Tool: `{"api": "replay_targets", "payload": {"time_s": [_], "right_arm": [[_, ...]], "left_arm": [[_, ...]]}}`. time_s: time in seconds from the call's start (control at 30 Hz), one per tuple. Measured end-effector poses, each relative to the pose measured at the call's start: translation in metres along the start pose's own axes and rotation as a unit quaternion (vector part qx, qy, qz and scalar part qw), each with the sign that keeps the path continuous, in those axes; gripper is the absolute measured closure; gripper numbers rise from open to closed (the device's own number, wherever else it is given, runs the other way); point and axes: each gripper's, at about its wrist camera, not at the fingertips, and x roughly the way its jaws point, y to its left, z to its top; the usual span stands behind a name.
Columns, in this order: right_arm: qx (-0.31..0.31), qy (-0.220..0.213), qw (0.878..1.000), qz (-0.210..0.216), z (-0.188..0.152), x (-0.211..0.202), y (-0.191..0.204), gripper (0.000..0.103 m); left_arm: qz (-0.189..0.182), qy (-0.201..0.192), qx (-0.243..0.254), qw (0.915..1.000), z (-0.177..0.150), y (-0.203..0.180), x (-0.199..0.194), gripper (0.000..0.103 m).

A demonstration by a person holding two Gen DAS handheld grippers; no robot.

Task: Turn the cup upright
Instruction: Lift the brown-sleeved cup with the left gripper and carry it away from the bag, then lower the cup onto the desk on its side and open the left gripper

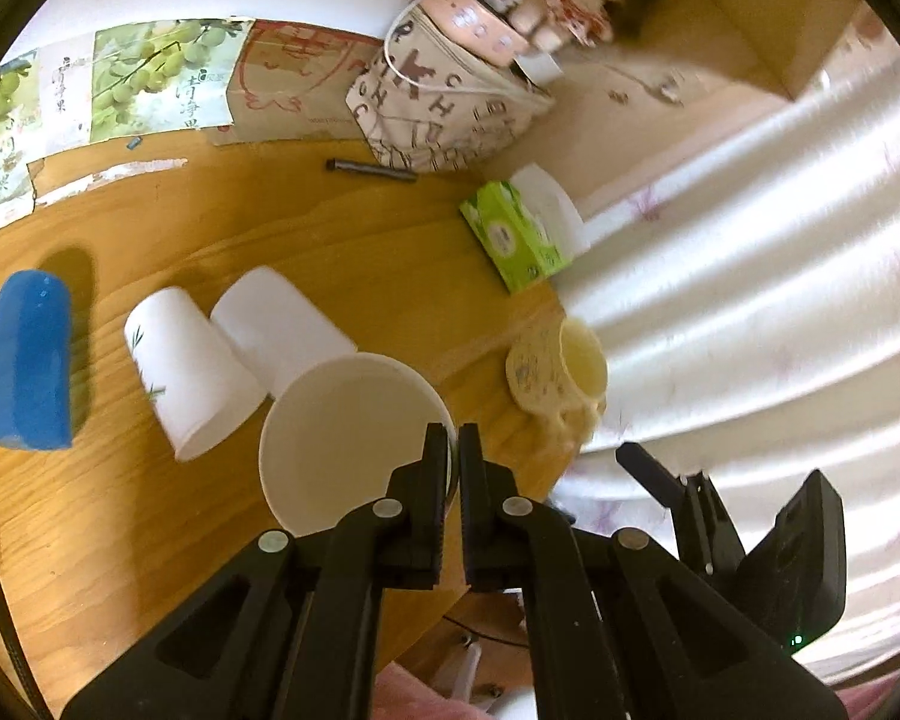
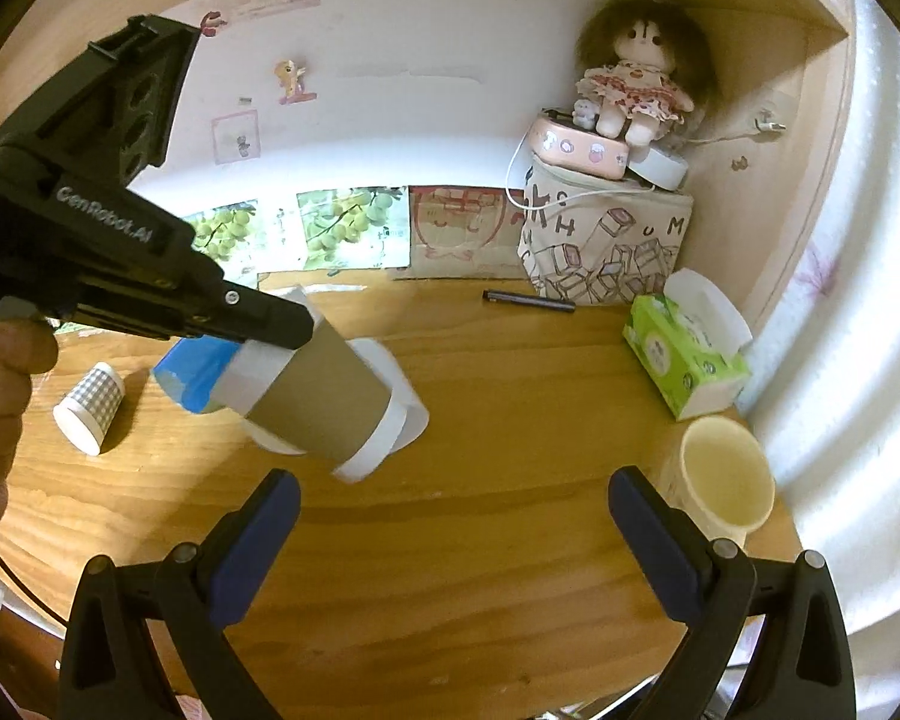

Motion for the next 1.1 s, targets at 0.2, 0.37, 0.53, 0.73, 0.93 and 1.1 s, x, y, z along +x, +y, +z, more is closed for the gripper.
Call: {"api": "replay_targets", "payload": {"time_s": [0.2,0.37,0.53,0.73,0.93,1.1], "right_arm": [[0.014,0.006,1.000,-0.007,-0.019,-0.010,0.018,0.000],[0.021,0.013,1.000,-0.016,-0.032,-0.017,0.030,0.000],[0.026,0.017,0.999,-0.032,-0.043,-0.023,0.039,0.000],[0.038,0.022,0.998,-0.042,-0.052,-0.028,0.043,0.000],[0.039,0.039,0.997,-0.050,-0.061,-0.023,0.050,0.000],[0.046,0.047,0.997,-0.051,-0.064,-0.020,0.054,0.000]], "left_arm": [[0.008,0.032,0.026,0.9991,-0.026,0.001,-0.006,0.100],[0.008,0.065,0.028,0.9975,-0.047,0.010,-0.008,0.100],[0.000,0.091,0.015,0.9957,-0.068,0.025,-0.008,0.100],[-0.006,0.111,0.004,0.9938,-0.083,0.040,-0.005,0.100],[0.008,0.120,-0.001,0.9927,-0.086,0.055,-0.005,0.100],[0.008,0.119,0.004,0.9929,-0.084,0.058,-0.007,0.100]]}}
